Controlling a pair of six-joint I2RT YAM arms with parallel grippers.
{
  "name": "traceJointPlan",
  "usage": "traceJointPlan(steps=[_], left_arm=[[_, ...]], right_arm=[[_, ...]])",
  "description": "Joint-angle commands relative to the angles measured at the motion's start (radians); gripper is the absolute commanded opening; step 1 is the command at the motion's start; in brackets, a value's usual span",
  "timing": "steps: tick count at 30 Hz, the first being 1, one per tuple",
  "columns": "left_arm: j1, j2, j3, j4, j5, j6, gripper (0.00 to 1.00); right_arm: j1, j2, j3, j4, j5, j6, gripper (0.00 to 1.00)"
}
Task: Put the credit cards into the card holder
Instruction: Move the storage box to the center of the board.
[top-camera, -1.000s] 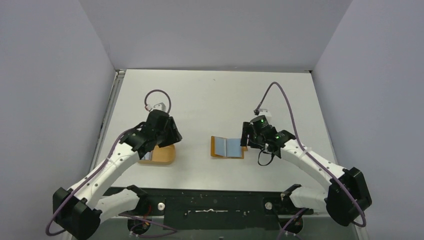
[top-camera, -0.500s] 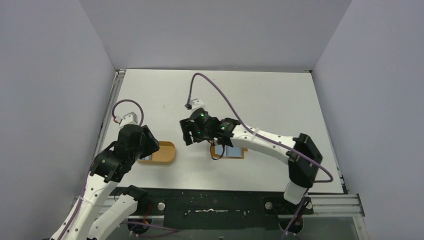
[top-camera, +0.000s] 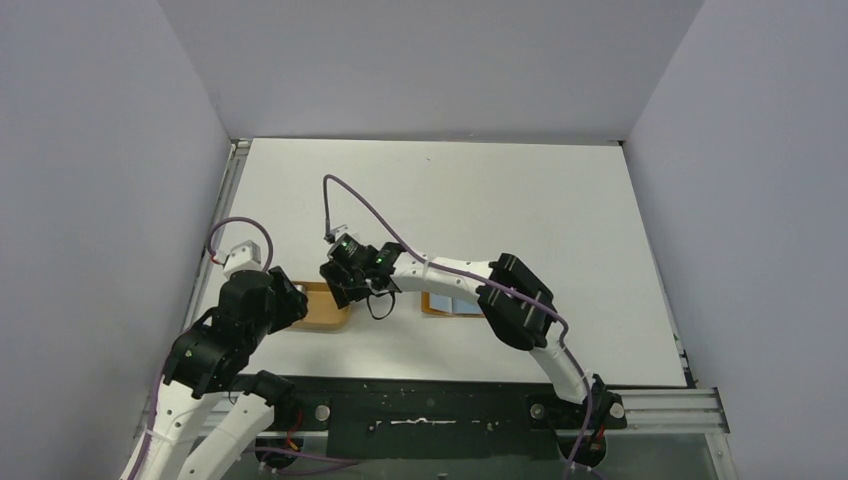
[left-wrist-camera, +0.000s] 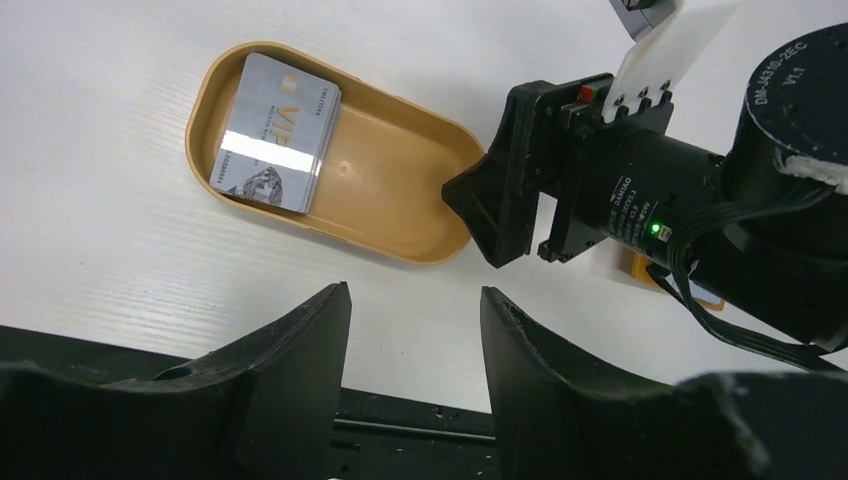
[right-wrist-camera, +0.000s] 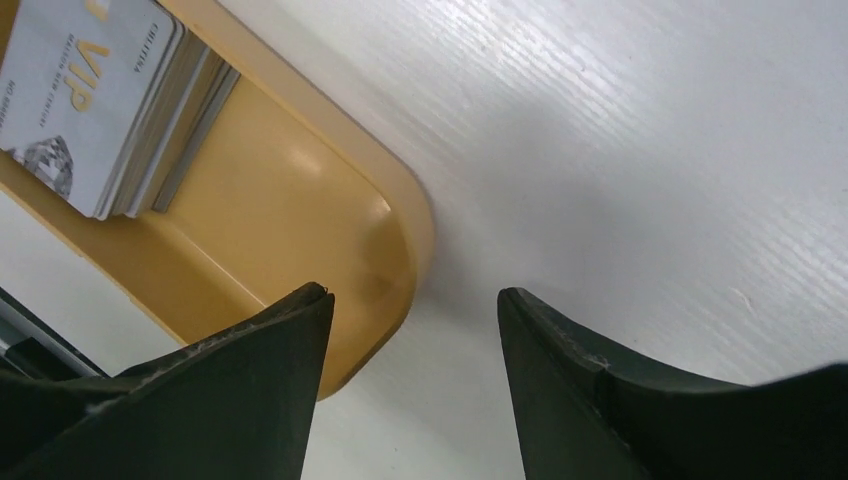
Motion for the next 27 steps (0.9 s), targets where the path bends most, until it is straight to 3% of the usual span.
traceJointPlan(steps=[1, 6, 12, 27], left_arm=[[0.005, -0.004, 0.004, 0.014, -0.016, 0.017, 0.48], [0.006, 0.015, 0.002, 0.021, -0.003, 0.025, 0.49], [0.006, 0.024, -0.006, 0.033, 0.001, 0.023, 0.49], [0.006, 0.043, -0.041, 0.074, 0.012, 0.016, 0.49]], right_arm=[[-0.021, 0.014, 0.089, -0.031, 0.012, 0.015, 0.58], [-0.055, 0.03, 0.081, -0.017, 0.036, 0.028, 0.39], [-0.109, 0.055, 0.105, -0.02, 0.024, 0.048, 0.27], [-0.291, 0.072, 0.12, -0.05, 0.066, 0.019, 0.19]])
